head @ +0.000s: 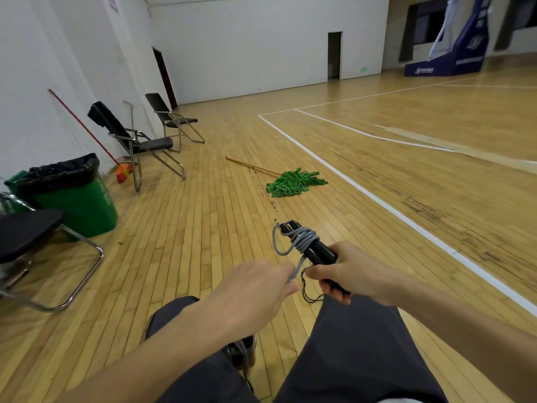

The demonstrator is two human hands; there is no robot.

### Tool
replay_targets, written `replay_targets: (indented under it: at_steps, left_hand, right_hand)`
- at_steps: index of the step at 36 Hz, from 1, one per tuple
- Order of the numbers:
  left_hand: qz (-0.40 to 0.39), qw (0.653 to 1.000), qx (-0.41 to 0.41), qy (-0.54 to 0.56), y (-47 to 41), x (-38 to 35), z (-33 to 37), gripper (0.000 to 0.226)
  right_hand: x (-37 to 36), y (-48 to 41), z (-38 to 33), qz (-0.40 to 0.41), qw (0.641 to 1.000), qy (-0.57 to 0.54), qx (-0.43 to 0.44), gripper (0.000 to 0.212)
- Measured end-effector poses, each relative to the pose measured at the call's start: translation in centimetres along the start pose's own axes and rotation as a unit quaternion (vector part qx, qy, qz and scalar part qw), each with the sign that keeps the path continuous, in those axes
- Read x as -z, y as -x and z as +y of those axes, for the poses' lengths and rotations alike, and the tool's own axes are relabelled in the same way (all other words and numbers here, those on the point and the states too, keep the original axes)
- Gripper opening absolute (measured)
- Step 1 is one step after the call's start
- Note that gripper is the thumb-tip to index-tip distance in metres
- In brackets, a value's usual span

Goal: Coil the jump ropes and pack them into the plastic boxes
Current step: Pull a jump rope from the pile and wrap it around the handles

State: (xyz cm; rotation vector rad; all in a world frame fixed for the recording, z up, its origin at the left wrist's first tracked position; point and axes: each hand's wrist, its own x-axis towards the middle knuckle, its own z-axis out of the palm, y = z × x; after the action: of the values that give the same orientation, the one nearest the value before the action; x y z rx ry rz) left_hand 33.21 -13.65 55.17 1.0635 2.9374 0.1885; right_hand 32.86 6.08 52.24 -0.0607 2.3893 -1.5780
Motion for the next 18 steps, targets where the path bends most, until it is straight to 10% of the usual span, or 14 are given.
replay_targets:
  at_steps: [7, 18]
  left_hand:
    - [0.020, 0.983, -0.072, -0.165, -0.5, 2.7, -0.3, 0.033]
    - [-0.002, 0.991, -0.134, -0.014, -3.1, 5.9, -1.3, 0.032]
  right_hand:
    - [-0.7, 0.2, -0.6, -0.050, 0.995, 0.077, -0.039, 0.020]
    - [-1.0, 1.8, -3.2, -0.176, 0.959, 0.199, -0.095, 0.023]
